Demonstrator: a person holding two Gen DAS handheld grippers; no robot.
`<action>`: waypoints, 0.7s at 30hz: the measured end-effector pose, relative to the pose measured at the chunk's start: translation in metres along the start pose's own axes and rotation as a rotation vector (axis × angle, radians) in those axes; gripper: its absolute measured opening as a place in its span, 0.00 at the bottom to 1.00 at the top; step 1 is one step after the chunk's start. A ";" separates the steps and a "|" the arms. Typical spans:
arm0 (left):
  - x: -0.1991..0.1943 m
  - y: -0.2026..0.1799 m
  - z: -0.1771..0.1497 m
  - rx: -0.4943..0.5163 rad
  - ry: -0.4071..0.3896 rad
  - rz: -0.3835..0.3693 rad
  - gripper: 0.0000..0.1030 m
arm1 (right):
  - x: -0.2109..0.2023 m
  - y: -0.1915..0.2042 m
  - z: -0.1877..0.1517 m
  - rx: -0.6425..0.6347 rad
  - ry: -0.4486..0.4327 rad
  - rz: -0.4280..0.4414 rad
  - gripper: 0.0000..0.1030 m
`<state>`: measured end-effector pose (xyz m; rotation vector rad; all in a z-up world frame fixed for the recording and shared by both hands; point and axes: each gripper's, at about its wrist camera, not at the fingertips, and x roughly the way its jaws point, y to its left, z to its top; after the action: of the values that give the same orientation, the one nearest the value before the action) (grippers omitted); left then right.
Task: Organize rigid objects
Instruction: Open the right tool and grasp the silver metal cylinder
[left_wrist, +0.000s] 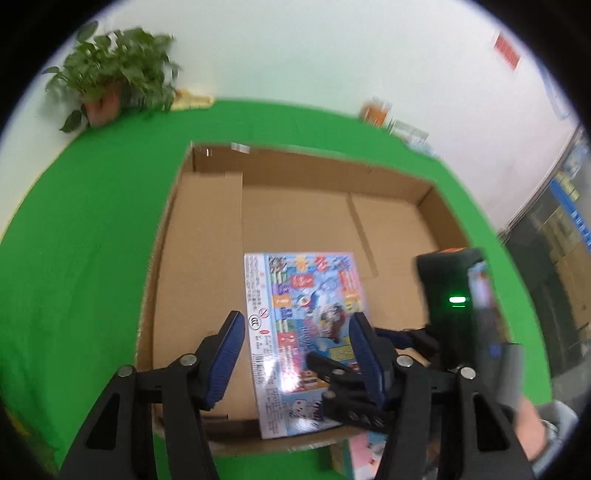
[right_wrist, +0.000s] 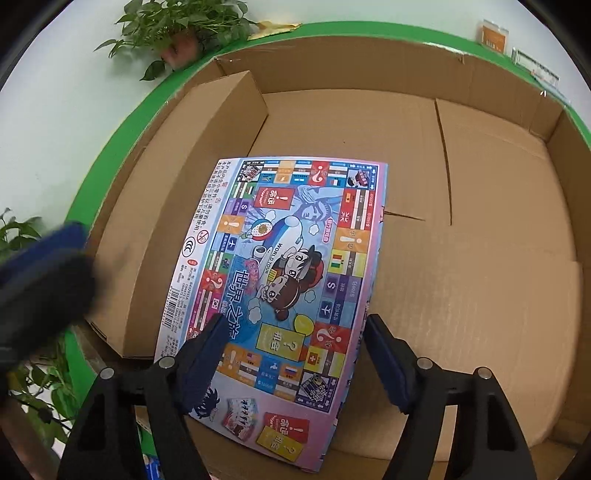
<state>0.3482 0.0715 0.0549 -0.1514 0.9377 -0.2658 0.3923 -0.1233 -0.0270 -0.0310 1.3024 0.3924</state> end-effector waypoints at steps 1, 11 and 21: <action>-0.014 0.000 -0.003 -0.001 -0.042 -0.014 0.55 | -0.002 -0.001 0.000 0.005 -0.008 0.003 0.71; -0.098 -0.026 -0.059 0.143 -0.450 0.214 1.00 | -0.122 -0.029 -0.089 0.111 -0.313 -0.012 0.99; -0.107 -0.046 -0.093 0.114 -0.414 0.138 0.37 | -0.194 -0.041 -0.204 0.094 -0.417 -0.098 0.44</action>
<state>0.2052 0.0569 0.0948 -0.0329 0.5180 -0.1508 0.1740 -0.2623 0.0916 0.0629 0.9023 0.2368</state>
